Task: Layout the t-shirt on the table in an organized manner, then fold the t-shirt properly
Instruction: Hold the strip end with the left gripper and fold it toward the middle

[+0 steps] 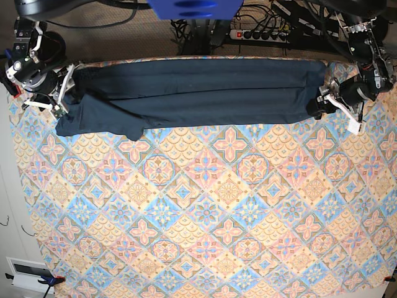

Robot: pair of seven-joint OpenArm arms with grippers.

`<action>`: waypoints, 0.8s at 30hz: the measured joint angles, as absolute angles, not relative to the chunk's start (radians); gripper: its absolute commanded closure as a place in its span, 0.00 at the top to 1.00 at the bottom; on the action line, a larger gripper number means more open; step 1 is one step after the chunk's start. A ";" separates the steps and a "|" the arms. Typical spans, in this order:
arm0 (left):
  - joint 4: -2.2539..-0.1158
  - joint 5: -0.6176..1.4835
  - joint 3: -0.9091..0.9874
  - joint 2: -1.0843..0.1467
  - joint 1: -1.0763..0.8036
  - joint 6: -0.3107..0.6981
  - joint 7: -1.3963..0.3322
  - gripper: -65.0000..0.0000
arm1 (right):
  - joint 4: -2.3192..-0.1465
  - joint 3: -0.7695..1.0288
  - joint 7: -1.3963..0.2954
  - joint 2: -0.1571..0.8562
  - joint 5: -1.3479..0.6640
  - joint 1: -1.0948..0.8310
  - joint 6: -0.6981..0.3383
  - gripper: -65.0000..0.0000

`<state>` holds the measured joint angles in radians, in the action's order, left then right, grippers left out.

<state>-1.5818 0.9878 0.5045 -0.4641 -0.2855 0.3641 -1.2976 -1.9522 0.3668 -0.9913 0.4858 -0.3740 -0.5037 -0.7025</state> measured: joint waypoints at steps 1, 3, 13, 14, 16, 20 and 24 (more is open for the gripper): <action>-1.582 0.987 0.499 -0.477 -0.290 0.364 -1.297 0.74 | -1.952 0.366 -0.988 0.485 -0.375 -0.503 -0.702 0.36; -1.582 0.987 0.492 -0.488 -0.306 0.364 -1.290 0.86 | -1.952 0.367 -0.989 0.485 -0.374 -0.503 -0.702 0.36; -1.582 0.853 0.451 -0.466 -0.329 0.365 -1.294 0.96 | -1.952 0.366 -0.989 0.485 -0.374 -0.503 -0.702 0.36; -1.583 0.842 0.454 -0.454 -0.328 0.365 -1.282 0.96 | -1.952 0.366 -0.989 0.484 -0.375 -0.503 -0.702 0.36; -1.585 0.833 0.453 -0.436 -0.324 0.369 -1.272 0.95 | -1.952 0.366 -0.989 0.482 -0.375 -0.502 -0.702 0.36; -1.591 0.830 0.402 -0.427 -0.321 0.372 -1.272 0.78 | -1.951 0.366 -0.988 0.482 -0.376 -0.486 -0.703 0.36; -1.590 0.901 0.329 -0.426 -0.317 0.372 -1.300 0.42 | -1.951 0.366 -0.988 0.483 -0.375 -0.480 -0.702 0.36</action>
<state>-1.5898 0.9012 0.3290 -0.4263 -0.3172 0.3721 -1.2999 -1.9514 0.3664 -0.9882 0.4828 -0.3752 -0.4797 -0.7021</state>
